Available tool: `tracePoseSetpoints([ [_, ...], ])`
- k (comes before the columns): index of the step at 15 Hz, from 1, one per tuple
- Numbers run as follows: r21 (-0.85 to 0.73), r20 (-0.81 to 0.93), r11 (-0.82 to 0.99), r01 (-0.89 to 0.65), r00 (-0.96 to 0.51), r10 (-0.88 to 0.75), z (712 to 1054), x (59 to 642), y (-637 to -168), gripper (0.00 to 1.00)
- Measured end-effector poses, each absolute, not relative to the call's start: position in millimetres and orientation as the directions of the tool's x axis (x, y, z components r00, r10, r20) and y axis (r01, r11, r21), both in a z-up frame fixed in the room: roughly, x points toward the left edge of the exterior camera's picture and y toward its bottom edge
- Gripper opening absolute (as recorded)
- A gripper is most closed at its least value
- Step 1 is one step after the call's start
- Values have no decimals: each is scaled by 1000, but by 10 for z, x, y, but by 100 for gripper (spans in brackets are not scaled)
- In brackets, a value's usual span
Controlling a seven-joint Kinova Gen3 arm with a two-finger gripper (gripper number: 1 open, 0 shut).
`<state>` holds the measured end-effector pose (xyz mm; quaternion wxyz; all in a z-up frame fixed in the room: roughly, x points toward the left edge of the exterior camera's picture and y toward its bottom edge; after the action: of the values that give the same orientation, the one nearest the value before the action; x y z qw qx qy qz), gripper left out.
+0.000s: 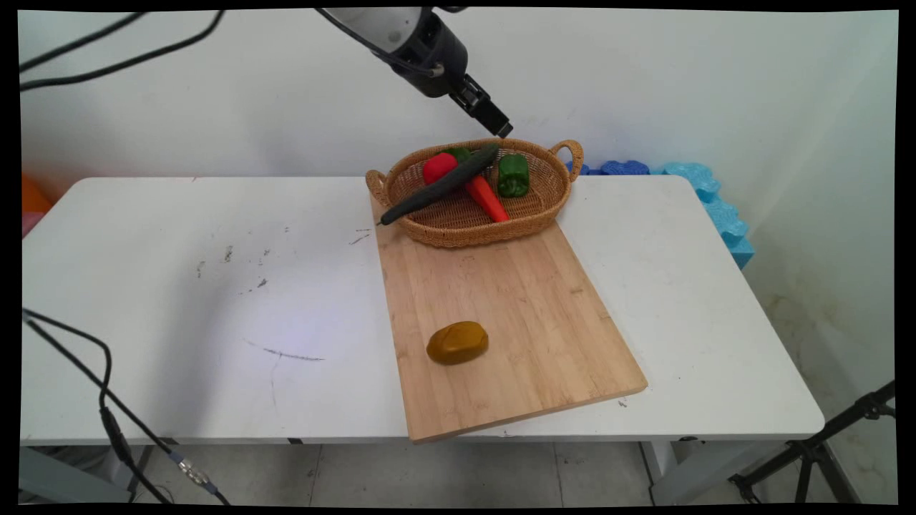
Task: Pick up the potato from the cutting board
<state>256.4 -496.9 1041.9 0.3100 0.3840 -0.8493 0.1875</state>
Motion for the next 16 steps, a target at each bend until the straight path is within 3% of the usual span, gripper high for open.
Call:
tracePoseSetpoints([
  [6,-46,637,704,-708,-564,-525,10358,2564,-4332,100],
  [16,-16,548,805,-593,-678,-489,9418,2517,-3672,100],
])
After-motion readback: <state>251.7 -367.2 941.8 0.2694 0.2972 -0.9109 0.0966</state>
